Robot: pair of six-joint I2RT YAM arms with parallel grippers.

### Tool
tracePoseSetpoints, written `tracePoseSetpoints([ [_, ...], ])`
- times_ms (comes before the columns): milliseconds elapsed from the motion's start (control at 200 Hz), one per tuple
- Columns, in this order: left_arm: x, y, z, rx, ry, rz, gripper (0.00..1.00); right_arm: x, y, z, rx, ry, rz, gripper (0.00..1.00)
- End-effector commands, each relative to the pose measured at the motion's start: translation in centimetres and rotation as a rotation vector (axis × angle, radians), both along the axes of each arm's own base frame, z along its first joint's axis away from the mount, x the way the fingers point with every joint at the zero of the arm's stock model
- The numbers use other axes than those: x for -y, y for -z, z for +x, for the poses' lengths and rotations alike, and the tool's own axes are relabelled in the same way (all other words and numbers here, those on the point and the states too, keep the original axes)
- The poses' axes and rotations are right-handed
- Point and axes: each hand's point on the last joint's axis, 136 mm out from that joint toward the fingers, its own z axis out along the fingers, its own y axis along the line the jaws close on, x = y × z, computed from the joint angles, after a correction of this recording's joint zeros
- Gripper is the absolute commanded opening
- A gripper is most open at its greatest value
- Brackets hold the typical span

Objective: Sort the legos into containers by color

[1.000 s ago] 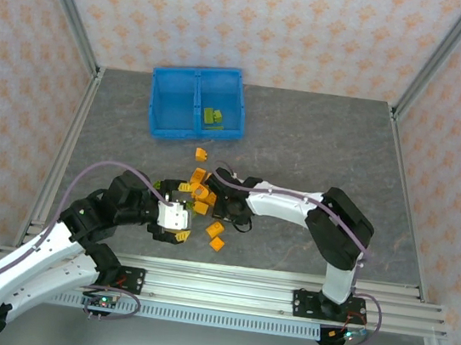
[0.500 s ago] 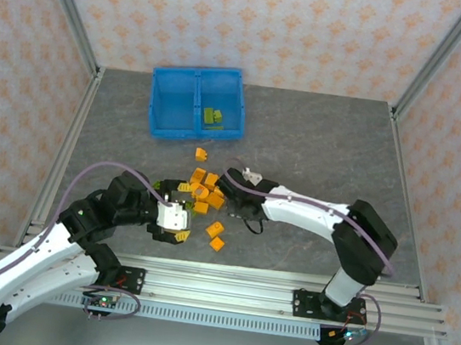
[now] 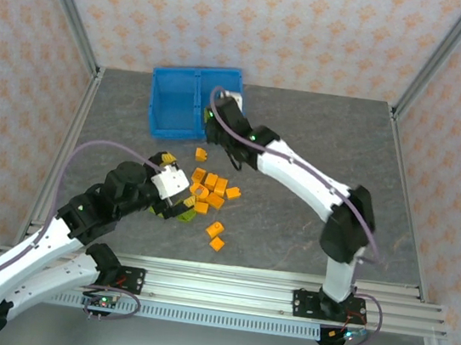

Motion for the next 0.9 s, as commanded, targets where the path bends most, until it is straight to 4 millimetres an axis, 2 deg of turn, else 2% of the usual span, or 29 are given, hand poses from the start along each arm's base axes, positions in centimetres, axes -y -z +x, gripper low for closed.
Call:
tracePoseSetpoints([
  [0, -1.7, -2.2, 1.6, 0.024, -0.173, -0.083, 1.0, 0.4, 3.5, 5.8, 0.0, 0.045, -0.116, 0.23],
  [30, -2.0, -2.3, 1.9, 0.027, -0.197, -0.085, 1.0, 0.4, 3.8, 7.4, 0.0, 0.065, -0.121, 0.23],
  [100, -2.8, -2.3, 2.6, 0.03, -0.269, -0.084, 1.0, 0.7, 5.8, 10.5, -0.021, 0.109, -0.145, 0.23],
  [185, -4.1, -2.8, 3.2, 0.028, -0.362, -0.08, 1.0, 0.5, 8.1, 13.3, -0.01, 0.127, -0.182, 0.23],
  [260, -5.2, -2.9, 3.7, 0.028, -0.432, -0.069, 1.0, -0.3, 9.6, 14.3, 0.002, 0.1, -0.212, 0.23],
  [365, -6.0, -3.2, 4.1, 0.012, -0.492, -0.104, 1.0, -0.8, 11.1, 14.8, -0.001, 0.08, -0.204, 0.26],
  [480, -6.7, -3.2, 4.7, -0.026, -0.548, -0.149, 1.0, -1.4, 11.6, 14.7, -0.006, 0.05, -0.192, 0.31],
  [576, -7.1, -3.0, 5.2, -0.054, -0.582, -0.149, 1.0, -1.3, 10.6, 14.5, 0.0, 0.046, -0.189, 0.37],
  [736, -7.2, -2.3, 5.7, -0.093, -0.61, -0.15, 1.0, -0.7, 6.7, 13.9, 0.029, 0.056, -0.156, 0.42],
  [891, -7.5, -1.4, 6.2, -0.133, -0.642, -0.123, 1.0, 1.0, 3.0, 11.3, 0.006, 0.06, -0.129, 0.4],
])
